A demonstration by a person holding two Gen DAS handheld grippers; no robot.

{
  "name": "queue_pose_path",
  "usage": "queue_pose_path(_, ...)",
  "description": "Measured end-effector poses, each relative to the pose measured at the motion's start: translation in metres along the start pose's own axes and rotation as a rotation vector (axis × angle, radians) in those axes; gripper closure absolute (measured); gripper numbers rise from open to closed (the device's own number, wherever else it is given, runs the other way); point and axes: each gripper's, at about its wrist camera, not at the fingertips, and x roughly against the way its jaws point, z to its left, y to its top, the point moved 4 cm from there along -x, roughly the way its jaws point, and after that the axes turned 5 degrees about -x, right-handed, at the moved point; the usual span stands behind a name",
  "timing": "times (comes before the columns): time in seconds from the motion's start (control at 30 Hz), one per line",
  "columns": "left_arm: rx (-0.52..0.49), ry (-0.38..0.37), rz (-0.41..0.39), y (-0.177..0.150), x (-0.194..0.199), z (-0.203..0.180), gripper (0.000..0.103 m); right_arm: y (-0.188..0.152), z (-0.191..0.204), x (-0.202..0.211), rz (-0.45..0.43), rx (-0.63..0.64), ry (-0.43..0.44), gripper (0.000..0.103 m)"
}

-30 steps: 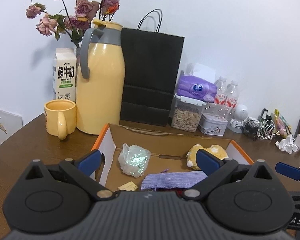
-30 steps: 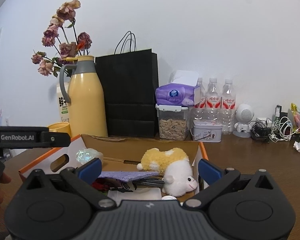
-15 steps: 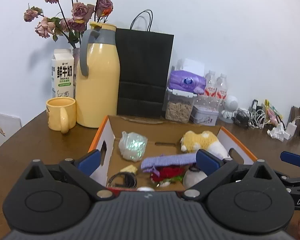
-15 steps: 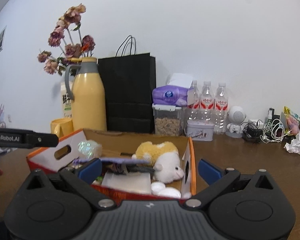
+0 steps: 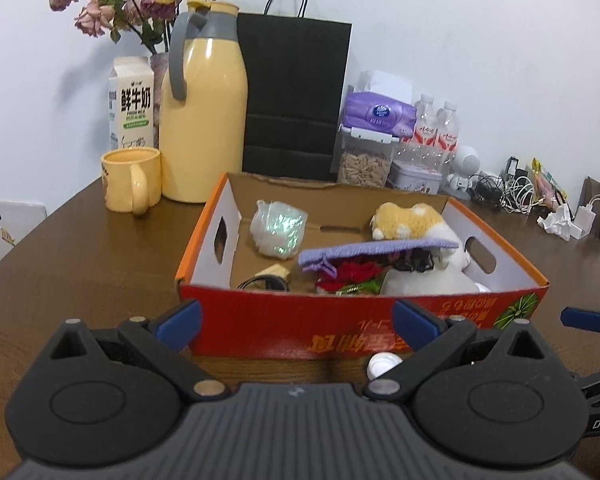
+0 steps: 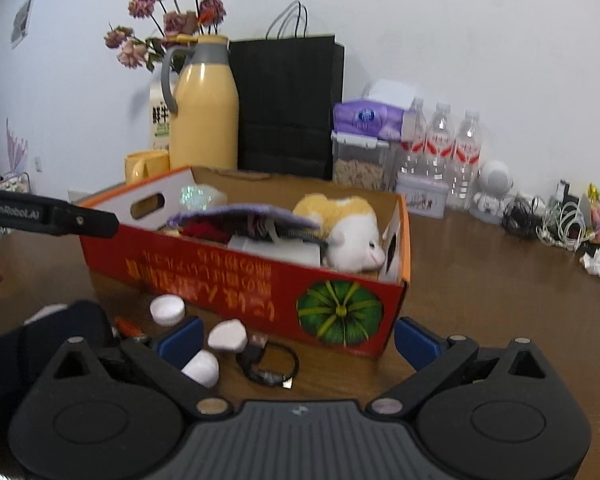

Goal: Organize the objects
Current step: 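Move both tools back toward the remaining white caps on the table, then grasp a white cap with the right tool while the left tool grasps another white cap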

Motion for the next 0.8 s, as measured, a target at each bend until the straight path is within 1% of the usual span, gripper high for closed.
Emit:
queue_pose_path(0.03,0.002,0.000,0.004,-0.002,-0.001,0.001,0.000,-0.003,0.000,-0.002,0.016,0.000,0.001,0.006)
queue_pose_path(0.13,0.008,-0.003,0.015,-0.004,-0.003,0.002,0.000,-0.010,0.003,-0.011,0.068,0.009,0.004,0.016)
queue_pose_path(0.2,0.013,-0.005,0.016,-0.006,-0.004,0.003,0.000,-0.013,0.004,-0.015,0.089,0.012,0.007,0.029)
queue_pose_path(0.27,0.019,-0.007,0.016,-0.007,-0.004,0.004,0.000,-0.015,0.004,-0.020,0.108,0.003,0.007,0.035)
queue_pose_path(0.43,0.037,-0.013,0.031,-0.010,-0.007,0.008,0.000,-0.017,0.002,-0.032,0.145,-0.022,0.019,0.035)
queue_pose_path(0.6,0.046,-0.024,0.025,-0.009,-0.006,0.010,0.000,-0.014,0.005,-0.038,0.152,-0.042,0.051,0.042)
queue_pose_path(0.73,0.048,-0.026,0.029,-0.010,-0.007,0.010,0.000,-0.014,0.005,-0.039,0.151,-0.050,0.058,0.044)
queue_pose_path(0.77,0.048,-0.026,0.031,-0.010,-0.007,0.010,0.000,-0.013,0.005,-0.038,0.150,-0.051,0.059,0.048)
queue_pose_path(0.8,0.048,-0.026,0.032,-0.010,-0.007,0.010,0.000,-0.013,0.005,-0.038,0.148,-0.050,0.063,0.053)
